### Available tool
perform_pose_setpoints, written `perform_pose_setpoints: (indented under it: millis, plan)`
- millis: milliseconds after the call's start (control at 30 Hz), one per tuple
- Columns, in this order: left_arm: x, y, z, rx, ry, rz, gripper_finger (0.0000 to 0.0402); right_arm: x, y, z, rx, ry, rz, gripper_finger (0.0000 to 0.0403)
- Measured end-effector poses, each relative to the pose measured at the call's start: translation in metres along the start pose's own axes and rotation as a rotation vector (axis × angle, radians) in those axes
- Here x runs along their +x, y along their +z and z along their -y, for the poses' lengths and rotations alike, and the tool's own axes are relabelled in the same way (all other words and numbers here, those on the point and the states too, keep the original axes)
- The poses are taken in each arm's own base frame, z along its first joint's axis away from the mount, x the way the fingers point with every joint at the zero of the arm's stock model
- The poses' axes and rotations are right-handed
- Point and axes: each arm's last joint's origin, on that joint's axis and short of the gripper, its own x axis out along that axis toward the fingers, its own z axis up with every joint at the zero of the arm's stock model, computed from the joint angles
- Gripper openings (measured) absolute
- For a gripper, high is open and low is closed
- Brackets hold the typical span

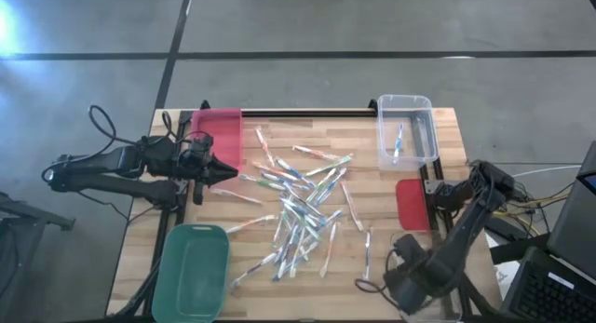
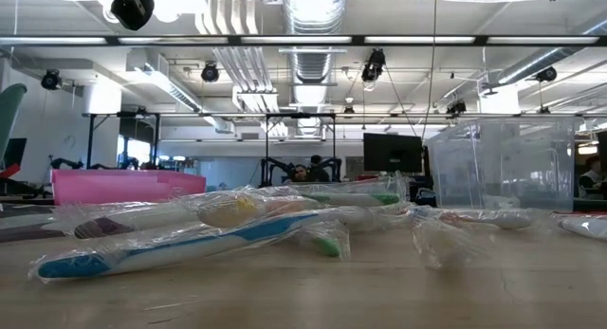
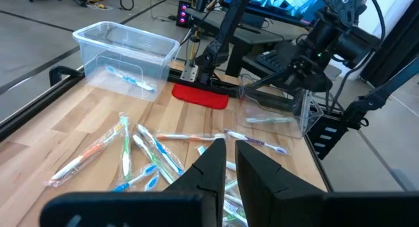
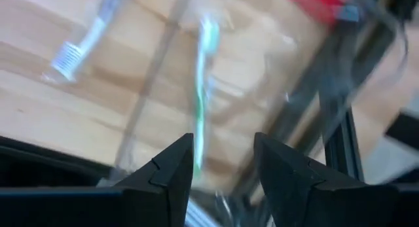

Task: Pick & Place Toothbrushes
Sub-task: Put the orange toothbrush into the pink bin

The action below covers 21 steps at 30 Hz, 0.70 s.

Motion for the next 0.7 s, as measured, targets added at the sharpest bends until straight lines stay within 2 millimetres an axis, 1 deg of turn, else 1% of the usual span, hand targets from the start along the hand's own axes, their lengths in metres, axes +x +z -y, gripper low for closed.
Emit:
perform_pose_setpoints:
  millis: [200,333,433,567,700]
  plan:
    - [0.000,0.000,0.000,0.000,0.000,0.000,0.0039,-0.004,0.038,-0.012,-0.123,0.020,0.088,0.0161]
    - [0.000,0.000,0.000,0.000,0.000,0.000,0.0039,-0.006,0.067,-0.017,-0.201,-0.001,0.102,0.0149]
    - [0.000,0.000,0.000,0.000,0.000,0.000,0.0039,-0.008,0.087,-0.020,-0.249,-0.006,0.145,0.0137]
    - [0.000,0.000,0.000,0.000,0.001,0.000,0.0039,-0.009,0.112,-0.022,-0.306,-0.025,0.195,0.0122]
    - [0.000,0.000,0.000,0.000,0.001,0.000,0.0039,-0.015,0.136,-0.016,-0.362,-0.061,0.281,0.0110]
